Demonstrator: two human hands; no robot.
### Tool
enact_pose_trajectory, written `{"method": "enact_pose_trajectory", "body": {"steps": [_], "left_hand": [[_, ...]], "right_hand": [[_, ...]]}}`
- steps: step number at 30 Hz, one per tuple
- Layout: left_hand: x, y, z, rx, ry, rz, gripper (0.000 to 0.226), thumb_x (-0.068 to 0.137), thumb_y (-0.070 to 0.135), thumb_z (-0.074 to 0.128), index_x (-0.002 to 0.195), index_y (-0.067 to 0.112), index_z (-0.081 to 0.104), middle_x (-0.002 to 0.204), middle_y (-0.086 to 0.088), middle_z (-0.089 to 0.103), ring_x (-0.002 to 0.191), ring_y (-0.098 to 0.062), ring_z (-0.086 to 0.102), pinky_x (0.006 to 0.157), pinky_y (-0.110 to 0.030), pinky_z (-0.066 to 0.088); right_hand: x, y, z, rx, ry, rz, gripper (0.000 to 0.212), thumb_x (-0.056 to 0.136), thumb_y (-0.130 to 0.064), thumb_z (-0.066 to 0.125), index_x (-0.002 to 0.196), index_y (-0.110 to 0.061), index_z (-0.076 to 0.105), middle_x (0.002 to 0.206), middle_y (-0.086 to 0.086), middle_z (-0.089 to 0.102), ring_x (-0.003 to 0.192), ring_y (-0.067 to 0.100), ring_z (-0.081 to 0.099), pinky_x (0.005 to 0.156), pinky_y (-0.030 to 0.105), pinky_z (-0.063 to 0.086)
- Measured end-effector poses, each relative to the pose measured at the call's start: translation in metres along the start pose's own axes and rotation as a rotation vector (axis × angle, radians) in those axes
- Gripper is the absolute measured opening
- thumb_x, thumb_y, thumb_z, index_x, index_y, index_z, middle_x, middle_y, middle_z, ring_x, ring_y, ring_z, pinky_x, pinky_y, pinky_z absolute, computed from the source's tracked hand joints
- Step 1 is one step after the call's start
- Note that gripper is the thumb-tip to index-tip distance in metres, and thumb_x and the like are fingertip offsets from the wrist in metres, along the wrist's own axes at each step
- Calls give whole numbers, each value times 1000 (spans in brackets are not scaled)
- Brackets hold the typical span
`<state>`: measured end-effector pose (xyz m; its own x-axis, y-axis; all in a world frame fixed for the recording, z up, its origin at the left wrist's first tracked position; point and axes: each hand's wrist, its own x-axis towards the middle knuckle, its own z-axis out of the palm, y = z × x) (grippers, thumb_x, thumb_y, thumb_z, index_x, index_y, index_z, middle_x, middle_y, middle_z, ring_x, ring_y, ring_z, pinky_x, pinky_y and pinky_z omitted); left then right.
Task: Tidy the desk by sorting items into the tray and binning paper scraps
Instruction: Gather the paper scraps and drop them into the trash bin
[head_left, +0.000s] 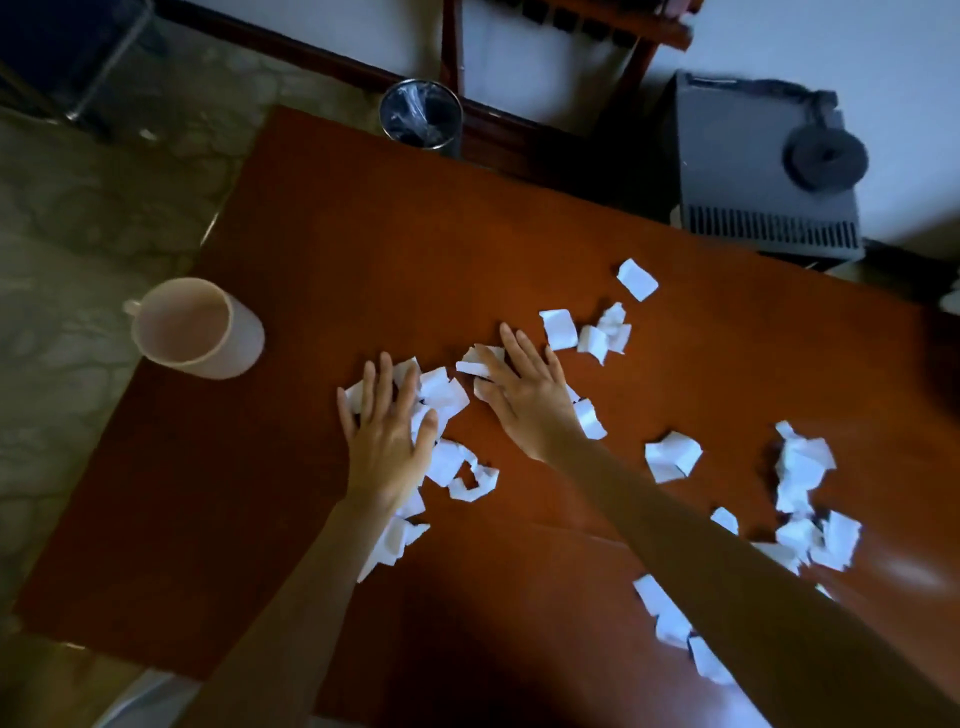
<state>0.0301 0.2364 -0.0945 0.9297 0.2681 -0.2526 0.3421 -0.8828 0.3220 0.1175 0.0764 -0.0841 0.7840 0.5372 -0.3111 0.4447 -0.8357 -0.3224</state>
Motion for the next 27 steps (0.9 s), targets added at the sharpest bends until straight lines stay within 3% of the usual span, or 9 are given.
{"method": "enact_pose_trajectory", "body": {"steps": [4,7,11,16,19,22,25,27], "left_hand": [[-27,33,20,56,3,3,64,88,46,25,142,15,37,149,-19,35,141,-33,29,112,-53,9],[-40,61,34,118,28,55,62,89,46,27,139,13,42,144,-20,43,136,-33,38,110,-55,15],[-53,103,55,180,6,156,58,89,43,29,135,14,48,140,-19,48,133,-33,43,107,-59,25],[-66,164,78,201,-40,258,55,90,41,28,133,15,51,140,-16,50,132,-32,45,104,-61,29],[-76,197,90,192,-115,299,62,96,43,11,131,16,54,137,-15,53,129,-32,48,103,-62,31],[-87,217,97,157,-116,332,65,95,48,8,134,18,50,140,-15,49,132,-33,45,106,-62,25],[-97,222,89,94,-78,363,68,88,51,10,146,21,29,154,-13,26,144,-30,22,113,-51,-2],[-105,217,75,48,9,325,68,88,50,9,148,20,23,156,-11,20,146,-28,15,112,-47,-9]], "right_hand": [[-47,21,9,-94,-15,79,66,88,-51,-7,148,-32,7,159,3,-6,147,21,-7,117,39,-7],[-80,41,15,-121,5,129,70,84,-48,-12,149,-29,7,159,6,-4,147,26,-6,116,41,-7],[-119,72,22,-146,96,241,60,92,-41,2,148,-25,19,157,12,13,146,32,9,115,51,6],[-165,122,31,-177,194,364,47,98,-30,39,144,-23,31,154,15,24,144,34,18,111,52,4],[-189,142,27,-183,232,414,44,96,-29,32,137,-18,45,147,19,37,137,38,34,108,61,23],[-205,150,19,-66,306,453,49,94,-32,23,122,-15,59,144,21,40,136,39,36,108,62,21],[-211,148,7,-76,418,466,46,93,-32,26,108,-12,66,142,23,43,132,39,41,107,61,21],[-210,137,-2,-58,462,443,43,92,-28,29,109,-10,64,140,24,44,132,40,42,107,60,22]]}}
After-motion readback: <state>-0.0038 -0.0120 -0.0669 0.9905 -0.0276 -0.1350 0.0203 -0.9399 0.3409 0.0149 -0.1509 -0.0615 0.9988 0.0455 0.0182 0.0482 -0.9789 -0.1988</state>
